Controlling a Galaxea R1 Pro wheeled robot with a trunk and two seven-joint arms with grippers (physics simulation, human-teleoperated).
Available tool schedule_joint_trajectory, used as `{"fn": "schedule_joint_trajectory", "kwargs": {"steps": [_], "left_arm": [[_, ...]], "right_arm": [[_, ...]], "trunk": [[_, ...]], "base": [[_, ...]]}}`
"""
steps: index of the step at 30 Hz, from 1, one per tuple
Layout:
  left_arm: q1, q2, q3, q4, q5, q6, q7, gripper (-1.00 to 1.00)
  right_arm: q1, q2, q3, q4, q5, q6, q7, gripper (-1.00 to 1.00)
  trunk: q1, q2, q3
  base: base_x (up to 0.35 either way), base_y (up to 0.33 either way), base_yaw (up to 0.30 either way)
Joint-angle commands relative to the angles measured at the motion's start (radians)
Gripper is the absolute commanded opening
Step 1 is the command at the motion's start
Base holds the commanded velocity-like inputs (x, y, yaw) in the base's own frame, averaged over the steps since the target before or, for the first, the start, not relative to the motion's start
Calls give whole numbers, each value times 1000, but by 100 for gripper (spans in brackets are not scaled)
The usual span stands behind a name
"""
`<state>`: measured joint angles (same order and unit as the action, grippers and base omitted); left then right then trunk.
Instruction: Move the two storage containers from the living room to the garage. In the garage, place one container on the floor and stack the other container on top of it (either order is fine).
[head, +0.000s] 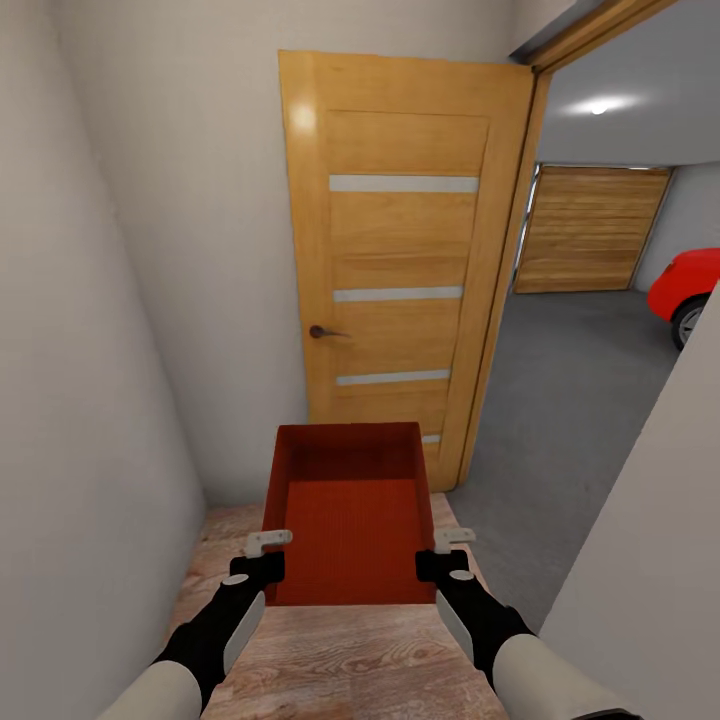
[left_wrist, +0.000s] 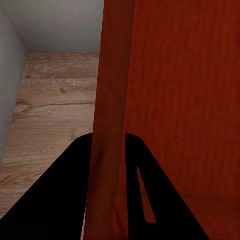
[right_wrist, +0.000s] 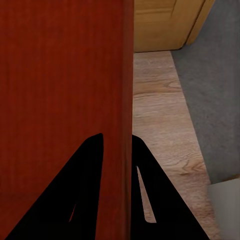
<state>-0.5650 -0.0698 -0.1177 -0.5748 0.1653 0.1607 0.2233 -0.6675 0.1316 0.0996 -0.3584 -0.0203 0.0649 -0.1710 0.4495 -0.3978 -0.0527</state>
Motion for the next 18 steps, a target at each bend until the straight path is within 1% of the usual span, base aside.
{"fn": "schedule_joint_trajectory", "kwargs": {"steps": [1, 18], "left_arm": [[-1, 1, 22, -25, 39, -33, 13, -100], [-1, 2, 22, -25, 39, -33, 13, -100]], "right_arm": [[0, -1, -17, -1, 3, 7, -13, -100], [-1, -1, -17, -1, 3, 9, -13, -100]], "trunk": [[1, -2, -2], [1, -2, -2]], "base": [[0, 0, 0], [0, 0, 0]]}}
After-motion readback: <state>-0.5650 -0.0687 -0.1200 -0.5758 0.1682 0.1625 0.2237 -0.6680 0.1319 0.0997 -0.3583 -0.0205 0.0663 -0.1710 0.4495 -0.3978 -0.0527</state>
